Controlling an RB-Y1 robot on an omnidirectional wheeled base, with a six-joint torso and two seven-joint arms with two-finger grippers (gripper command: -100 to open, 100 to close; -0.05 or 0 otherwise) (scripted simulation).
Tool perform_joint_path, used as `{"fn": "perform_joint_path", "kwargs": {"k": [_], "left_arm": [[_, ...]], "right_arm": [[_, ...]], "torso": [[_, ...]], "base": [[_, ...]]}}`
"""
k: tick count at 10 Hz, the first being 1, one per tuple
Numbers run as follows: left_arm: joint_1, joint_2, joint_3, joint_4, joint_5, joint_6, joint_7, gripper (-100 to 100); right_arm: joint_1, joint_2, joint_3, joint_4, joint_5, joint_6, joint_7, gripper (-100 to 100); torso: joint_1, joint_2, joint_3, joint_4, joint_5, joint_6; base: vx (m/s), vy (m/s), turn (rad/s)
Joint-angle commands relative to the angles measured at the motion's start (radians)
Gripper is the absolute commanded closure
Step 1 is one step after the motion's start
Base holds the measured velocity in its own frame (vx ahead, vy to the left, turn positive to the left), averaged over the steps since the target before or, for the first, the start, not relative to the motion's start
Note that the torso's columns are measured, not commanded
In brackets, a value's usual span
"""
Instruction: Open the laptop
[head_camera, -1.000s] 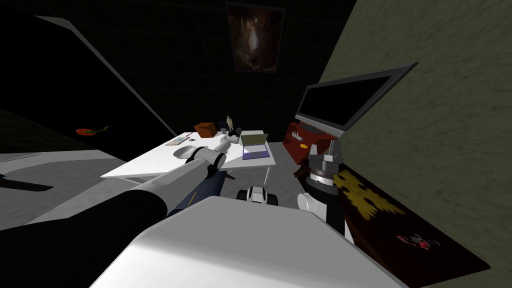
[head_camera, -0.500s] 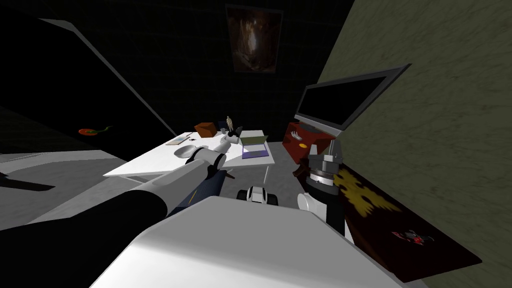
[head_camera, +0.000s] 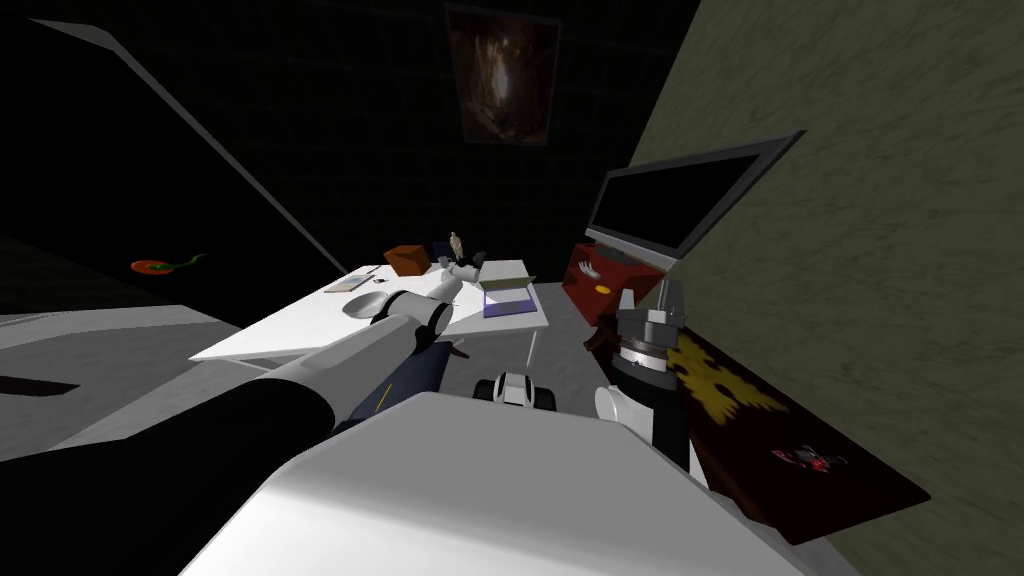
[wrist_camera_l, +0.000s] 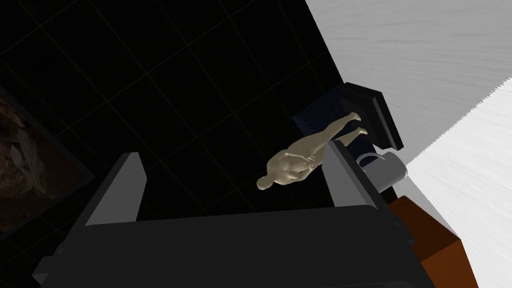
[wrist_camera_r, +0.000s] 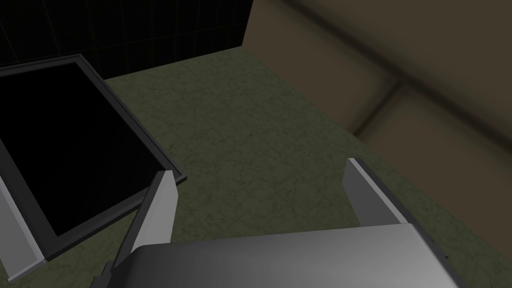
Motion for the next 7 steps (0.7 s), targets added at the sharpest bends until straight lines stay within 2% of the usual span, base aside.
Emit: {"fn": "perform_joint_path", "kwargs": {"k": [1,7], "left_arm": [[-0.037,0.004,-0.004,0.021,0.026,0.069,-0.027,-100],[-0.102,0.006,-0.002,0.049,0.067,0.225,-0.08,-100]], "right_arm": [[0.0,0.0,0.0,0.0,0.0,0.0,0.0,0],[0.0,0.0,0.0,0.0,0.0,0.0,0.0,0]], "torso": [[0.0,0.0,0.0,0.0,0.0,0.0],[0.0,0.0,0.0,0.0,0.0,0.0]], "base": [[-0.008,0.018,-0.06],[-0.009,0.021,-0.055]]}}
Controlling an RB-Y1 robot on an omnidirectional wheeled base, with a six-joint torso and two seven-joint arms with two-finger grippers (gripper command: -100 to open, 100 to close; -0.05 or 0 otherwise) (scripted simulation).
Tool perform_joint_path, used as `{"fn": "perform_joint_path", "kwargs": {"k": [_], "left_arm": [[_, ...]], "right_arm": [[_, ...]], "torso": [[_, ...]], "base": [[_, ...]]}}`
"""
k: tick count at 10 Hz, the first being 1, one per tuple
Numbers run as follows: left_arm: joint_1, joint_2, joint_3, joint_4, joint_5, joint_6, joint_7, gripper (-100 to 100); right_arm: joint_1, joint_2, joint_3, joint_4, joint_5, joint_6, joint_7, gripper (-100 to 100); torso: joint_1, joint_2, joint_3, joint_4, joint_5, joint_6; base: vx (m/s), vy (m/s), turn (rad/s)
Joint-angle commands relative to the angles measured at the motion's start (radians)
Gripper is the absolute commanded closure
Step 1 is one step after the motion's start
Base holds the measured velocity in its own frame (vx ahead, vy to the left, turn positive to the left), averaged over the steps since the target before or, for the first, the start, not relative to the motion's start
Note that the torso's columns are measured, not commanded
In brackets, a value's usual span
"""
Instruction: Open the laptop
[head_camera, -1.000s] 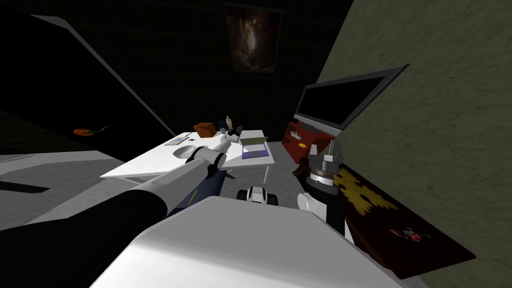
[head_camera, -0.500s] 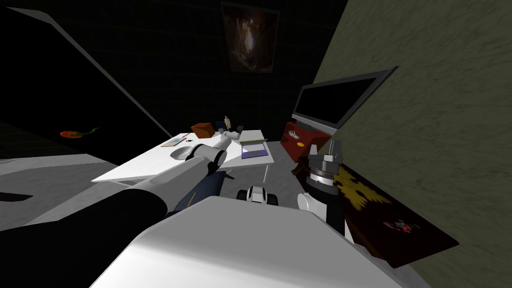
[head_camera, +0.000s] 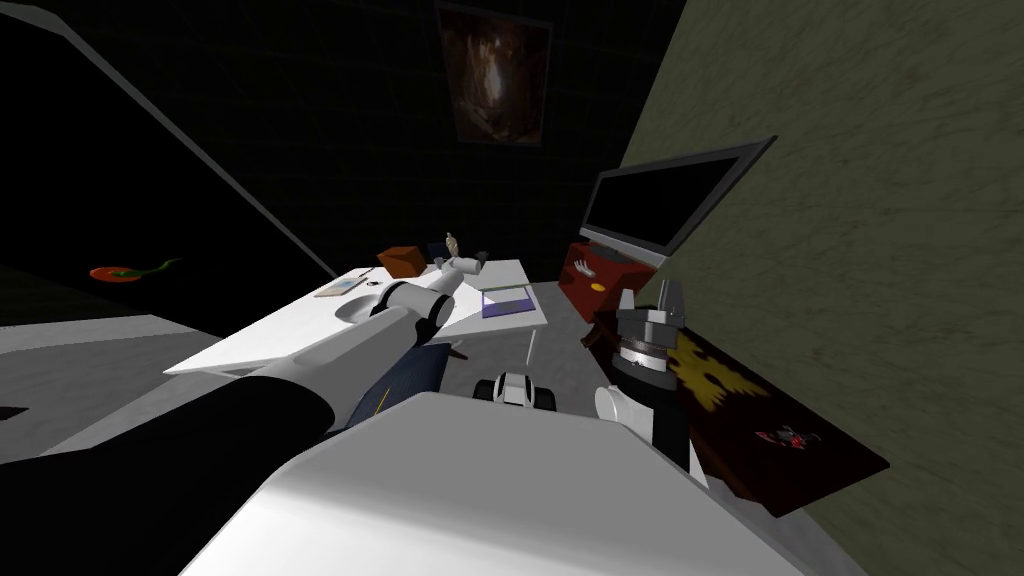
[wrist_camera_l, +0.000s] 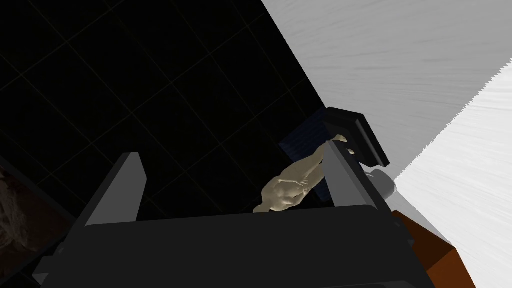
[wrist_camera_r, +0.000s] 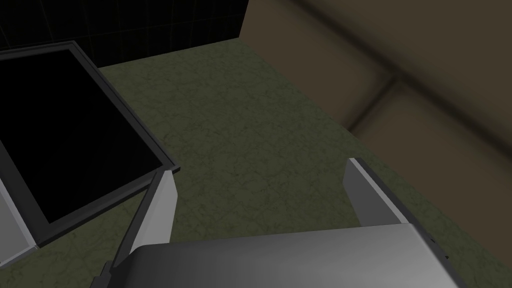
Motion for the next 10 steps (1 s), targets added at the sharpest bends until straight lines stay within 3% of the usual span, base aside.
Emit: {"fn": "perform_joint_path", "kwargs": {"k": [1,7,10], "left_arm": [[-0.023,0.0,0.001,0.007,0.014,0.069,-0.02,-100],[-0.065,0.001,0.003,0.027,0.042,0.178,-0.057,-100],[-0.104,0.003,0.004,0.042,0.066,0.266,-0.088,-100]], "right_arm": [[0.0,0.0,0.0,0.0,0.0,0.0,0.0,0],[0.0,0.0,0.0,0.0,0.0,0.0,0.0,0],[0.0,0.0,0.0,0.0,0.0,0.0,0.0,0]], "torso": [[0.0,0.0,0.0,0.0,0.0,0.0],[0.0,0.0,0.0,0.0,0.0,0.0],[0.0,0.0,0.0,0.0,0.0,0.0]], "base": [[-0.008,0.017,-0.048],[-0.007,0.014,-0.04],[-0.011,0.021,-0.064]]}}
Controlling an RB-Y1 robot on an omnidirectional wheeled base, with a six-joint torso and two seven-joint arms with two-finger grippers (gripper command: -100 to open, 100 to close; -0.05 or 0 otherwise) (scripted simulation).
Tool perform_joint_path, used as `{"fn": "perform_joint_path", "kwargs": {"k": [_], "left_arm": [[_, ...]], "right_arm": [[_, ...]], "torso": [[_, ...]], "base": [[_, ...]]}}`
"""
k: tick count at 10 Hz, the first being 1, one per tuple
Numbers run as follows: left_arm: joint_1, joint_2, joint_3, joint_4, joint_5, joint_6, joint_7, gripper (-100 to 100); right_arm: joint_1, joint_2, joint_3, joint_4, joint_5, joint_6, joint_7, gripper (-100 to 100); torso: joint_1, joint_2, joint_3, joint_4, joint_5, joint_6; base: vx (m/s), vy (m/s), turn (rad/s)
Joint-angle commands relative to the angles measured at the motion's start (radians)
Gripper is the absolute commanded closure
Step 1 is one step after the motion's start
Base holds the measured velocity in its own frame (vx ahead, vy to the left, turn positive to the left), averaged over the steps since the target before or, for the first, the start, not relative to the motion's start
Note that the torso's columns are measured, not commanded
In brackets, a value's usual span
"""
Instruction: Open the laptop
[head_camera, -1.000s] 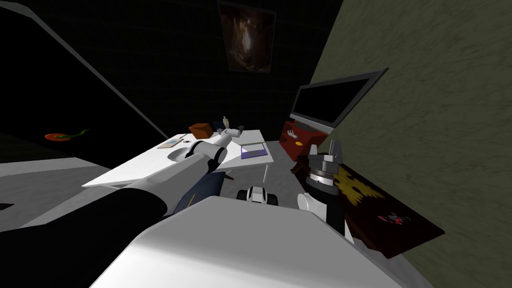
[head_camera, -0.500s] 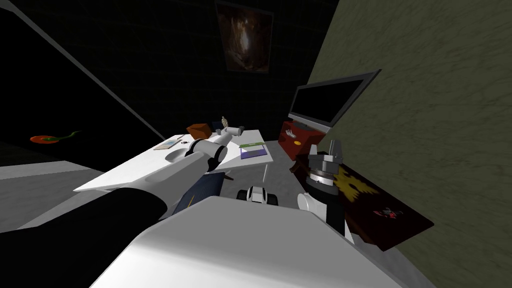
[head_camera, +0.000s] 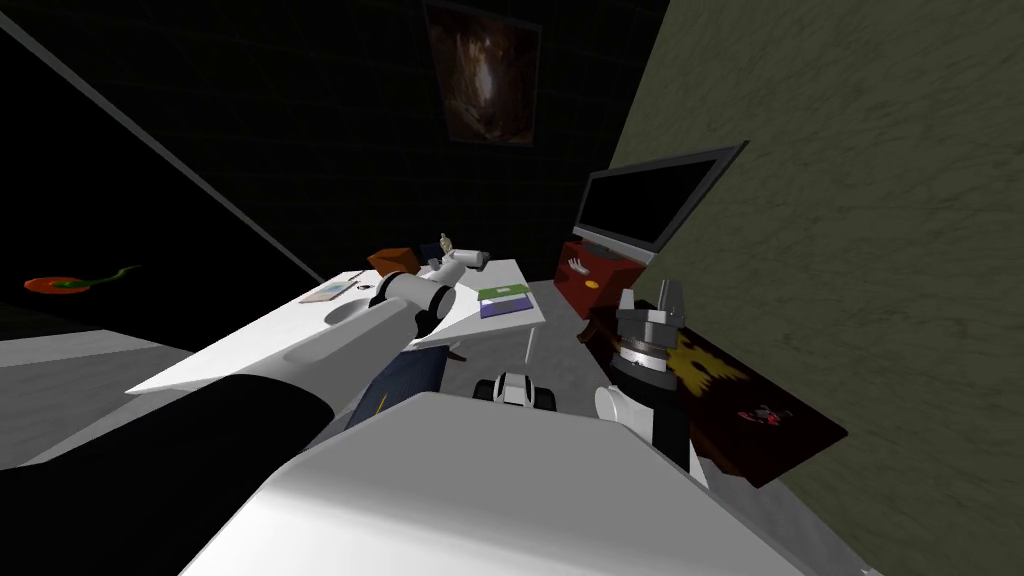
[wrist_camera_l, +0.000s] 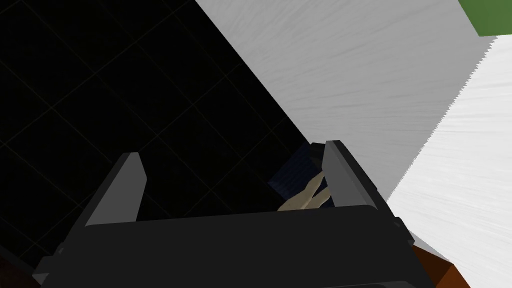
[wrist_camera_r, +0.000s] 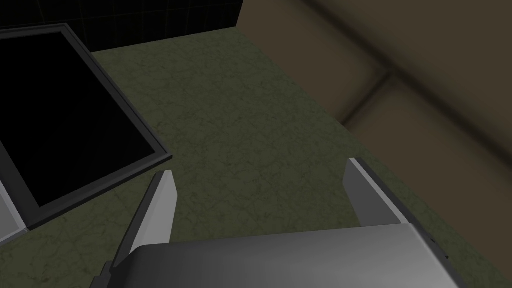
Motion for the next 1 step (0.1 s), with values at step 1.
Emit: {"fn": "perform_joint_path", "kwargs": {"k": [1], "left_arm": [[-0.019,0.001,0.0,-0.005,0.014,0.074,-0.019,-100]], "right_arm": [[0.0,0.0,0.0,0.0,0.0,0.0,0.0,0]], "torso": [[0.0,0.0,0.0,0.0,0.0,0.0]], "base": [[-0.01,0.017,-0.055]]}}
